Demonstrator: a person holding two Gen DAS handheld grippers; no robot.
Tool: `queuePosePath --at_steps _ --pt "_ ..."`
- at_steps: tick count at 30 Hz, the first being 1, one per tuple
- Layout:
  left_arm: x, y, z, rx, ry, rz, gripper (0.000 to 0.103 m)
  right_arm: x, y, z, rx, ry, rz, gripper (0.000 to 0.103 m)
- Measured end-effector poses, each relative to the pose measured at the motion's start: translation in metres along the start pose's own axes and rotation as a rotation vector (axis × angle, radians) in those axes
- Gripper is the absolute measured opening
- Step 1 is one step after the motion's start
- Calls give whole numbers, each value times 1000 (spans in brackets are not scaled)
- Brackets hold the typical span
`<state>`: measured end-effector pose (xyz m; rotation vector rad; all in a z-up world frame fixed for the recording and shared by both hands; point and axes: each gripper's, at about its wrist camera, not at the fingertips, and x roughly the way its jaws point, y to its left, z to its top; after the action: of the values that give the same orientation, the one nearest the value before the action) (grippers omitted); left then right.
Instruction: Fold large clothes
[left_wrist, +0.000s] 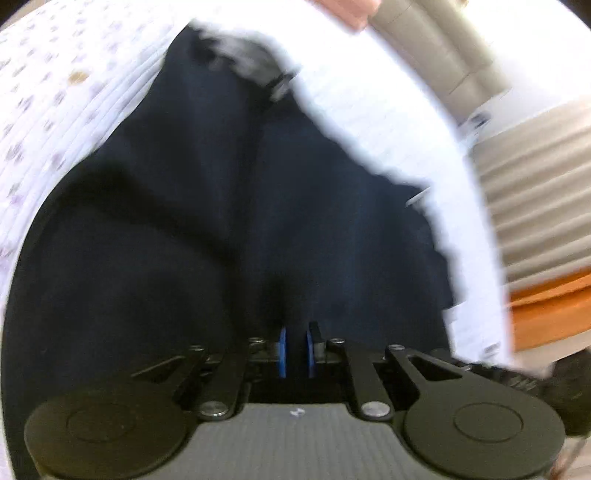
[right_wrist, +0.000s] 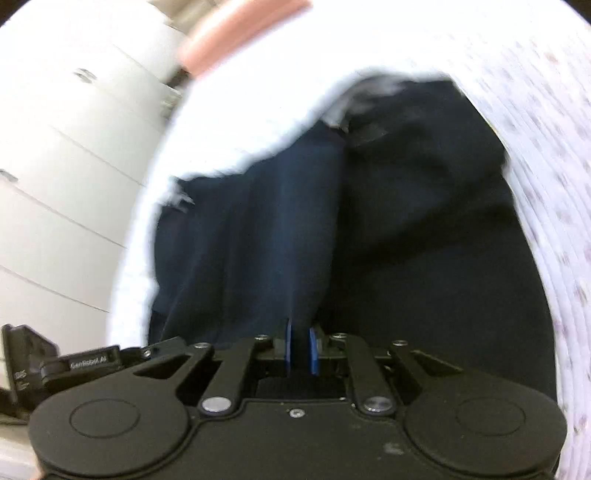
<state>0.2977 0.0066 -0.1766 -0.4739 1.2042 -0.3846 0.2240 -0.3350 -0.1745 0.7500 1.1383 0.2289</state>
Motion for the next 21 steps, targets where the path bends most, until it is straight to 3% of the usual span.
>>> queuePosePath --at_steps 2,4,5,7,9,12,15,21 --pt "12 12 -4 -18 15 1 35 17 -10 -4 32 36 -32 20" --pt "7 17 -6 -38 2 -39 41 26 -18 -6 44 44 -65 39" --pt "4 18 -7 -27 -8 -46 44 28 -22 -7 51 34 -67 38" --pt "-2 17 -14 7 -28 -55 45 34 -33 -6 62 17 -37 39" --pt "-8 18 -15 54 -45 -59 45 27 -37 -9 50 -10 -7 46" --pt "-25 6 -21 176 -122 -63 45 14 -41 -10 20 -67 36 48" --pt "-38 -11 -28 251 -201 -72 45 -8 -45 -17 -26 -164 47 61" --pt "-81 0 -68 293 -372 -101 45 -48 -60 -47 -60 -334 45 65"
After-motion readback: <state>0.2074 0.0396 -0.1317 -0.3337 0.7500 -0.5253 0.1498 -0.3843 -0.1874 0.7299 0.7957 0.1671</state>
